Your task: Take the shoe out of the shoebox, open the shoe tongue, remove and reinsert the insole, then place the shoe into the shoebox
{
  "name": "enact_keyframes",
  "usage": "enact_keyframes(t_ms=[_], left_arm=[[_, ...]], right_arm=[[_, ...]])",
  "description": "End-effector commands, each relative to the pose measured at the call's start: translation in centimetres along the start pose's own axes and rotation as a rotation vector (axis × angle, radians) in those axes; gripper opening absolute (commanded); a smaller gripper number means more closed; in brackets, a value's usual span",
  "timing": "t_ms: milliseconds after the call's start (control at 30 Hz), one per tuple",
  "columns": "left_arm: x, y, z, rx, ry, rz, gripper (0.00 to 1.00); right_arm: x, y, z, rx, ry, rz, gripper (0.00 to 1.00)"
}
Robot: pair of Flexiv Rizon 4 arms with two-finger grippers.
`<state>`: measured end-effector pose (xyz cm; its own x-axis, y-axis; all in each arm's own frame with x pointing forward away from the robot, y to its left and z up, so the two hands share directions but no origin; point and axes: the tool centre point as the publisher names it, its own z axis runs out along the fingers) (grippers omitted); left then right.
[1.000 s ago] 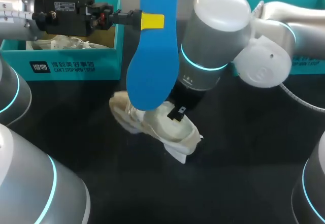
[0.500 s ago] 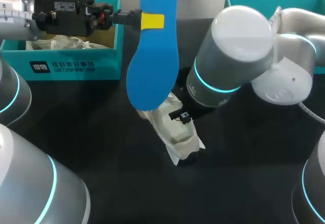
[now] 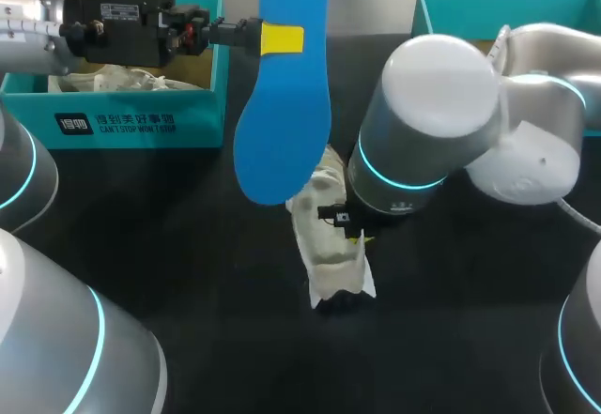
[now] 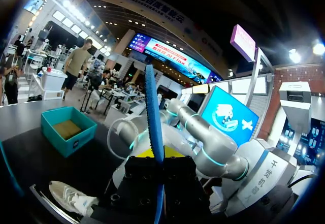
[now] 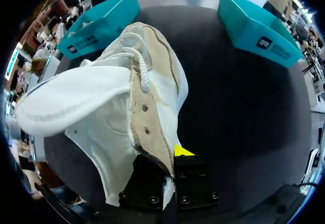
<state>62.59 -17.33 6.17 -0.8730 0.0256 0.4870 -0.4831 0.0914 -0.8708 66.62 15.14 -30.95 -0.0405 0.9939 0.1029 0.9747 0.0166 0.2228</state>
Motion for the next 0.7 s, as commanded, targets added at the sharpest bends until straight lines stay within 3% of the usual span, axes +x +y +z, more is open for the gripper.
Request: enact_keyframes(t_ms=[33, 333, 700], left_arm=[[-0.1, 0.0, 0.1, -0.003, 0.0, 0.0, 0.0], [-0.1, 0.0, 0.1, -0.003, 0.0, 0.0, 0.0], [-0.1, 0.0, 0.1, -0.003, 0.0, 0.0, 0.0]], right_arm=[[-0.1, 0.2, 1.0, 0.031, 0.027, 0.071, 0.0], [0.1, -0.9, 2.1, 0.02, 0.063, 0.056, 0.0], [-0.2, -2.1, 4.2, 0.063, 0.099, 0.079, 0.0]])
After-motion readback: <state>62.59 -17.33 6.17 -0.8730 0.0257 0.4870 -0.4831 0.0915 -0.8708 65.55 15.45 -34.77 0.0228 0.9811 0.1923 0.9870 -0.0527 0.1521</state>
